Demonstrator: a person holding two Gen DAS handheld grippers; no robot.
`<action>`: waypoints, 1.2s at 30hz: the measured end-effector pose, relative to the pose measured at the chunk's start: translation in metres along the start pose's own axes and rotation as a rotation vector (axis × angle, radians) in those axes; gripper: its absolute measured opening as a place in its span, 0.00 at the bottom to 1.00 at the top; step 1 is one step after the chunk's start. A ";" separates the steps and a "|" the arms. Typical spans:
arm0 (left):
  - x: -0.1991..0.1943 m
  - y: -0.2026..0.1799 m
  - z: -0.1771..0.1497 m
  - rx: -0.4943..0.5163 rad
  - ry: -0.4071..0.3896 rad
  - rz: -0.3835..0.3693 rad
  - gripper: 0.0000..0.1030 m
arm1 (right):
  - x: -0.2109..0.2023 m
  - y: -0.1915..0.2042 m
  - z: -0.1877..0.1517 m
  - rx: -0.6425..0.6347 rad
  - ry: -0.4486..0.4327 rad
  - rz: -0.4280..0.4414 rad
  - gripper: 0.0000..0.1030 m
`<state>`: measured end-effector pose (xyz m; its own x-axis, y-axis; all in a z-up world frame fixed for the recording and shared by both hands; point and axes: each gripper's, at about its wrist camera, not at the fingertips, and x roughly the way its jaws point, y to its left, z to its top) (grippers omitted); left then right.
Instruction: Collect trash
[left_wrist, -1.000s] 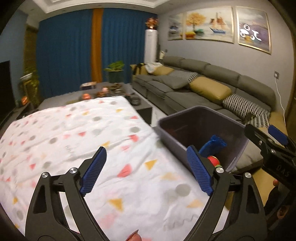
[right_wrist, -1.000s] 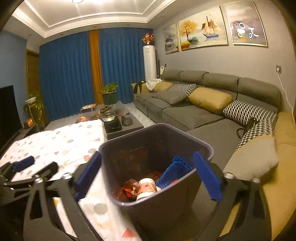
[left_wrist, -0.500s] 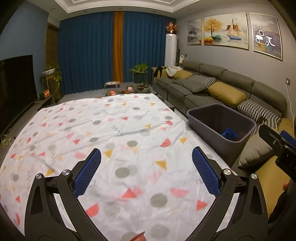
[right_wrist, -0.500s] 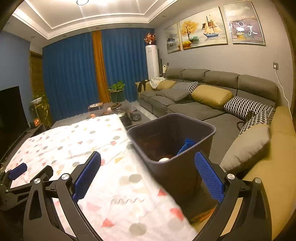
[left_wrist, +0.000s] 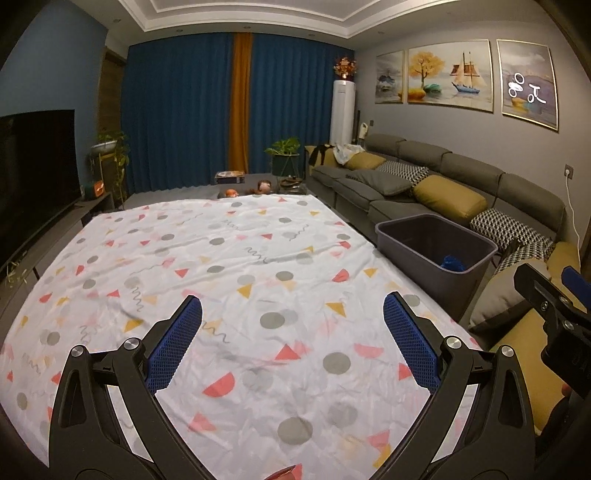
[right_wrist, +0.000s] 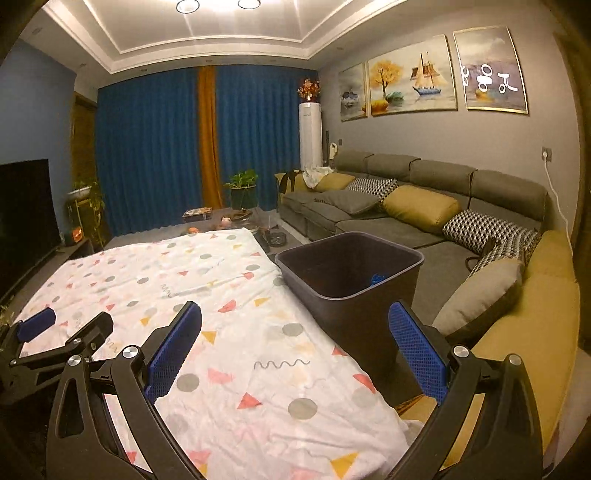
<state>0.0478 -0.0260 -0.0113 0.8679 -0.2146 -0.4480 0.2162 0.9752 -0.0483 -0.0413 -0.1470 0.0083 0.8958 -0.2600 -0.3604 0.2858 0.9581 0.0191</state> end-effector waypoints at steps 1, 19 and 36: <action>-0.003 0.001 -0.001 -0.002 -0.002 0.001 0.94 | -0.003 0.001 0.000 -0.005 -0.004 -0.001 0.95; -0.018 0.006 -0.004 -0.012 -0.014 -0.005 0.94 | -0.015 0.009 -0.001 -0.018 -0.021 0.003 0.95; -0.019 0.005 -0.005 -0.011 -0.016 -0.003 0.94 | -0.017 0.009 -0.001 -0.023 -0.029 0.004 0.95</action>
<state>0.0305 -0.0170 -0.0072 0.8744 -0.2182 -0.4334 0.2139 0.9750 -0.0594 -0.0542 -0.1334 0.0139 0.9067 -0.2588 -0.3330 0.2741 0.9617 -0.0010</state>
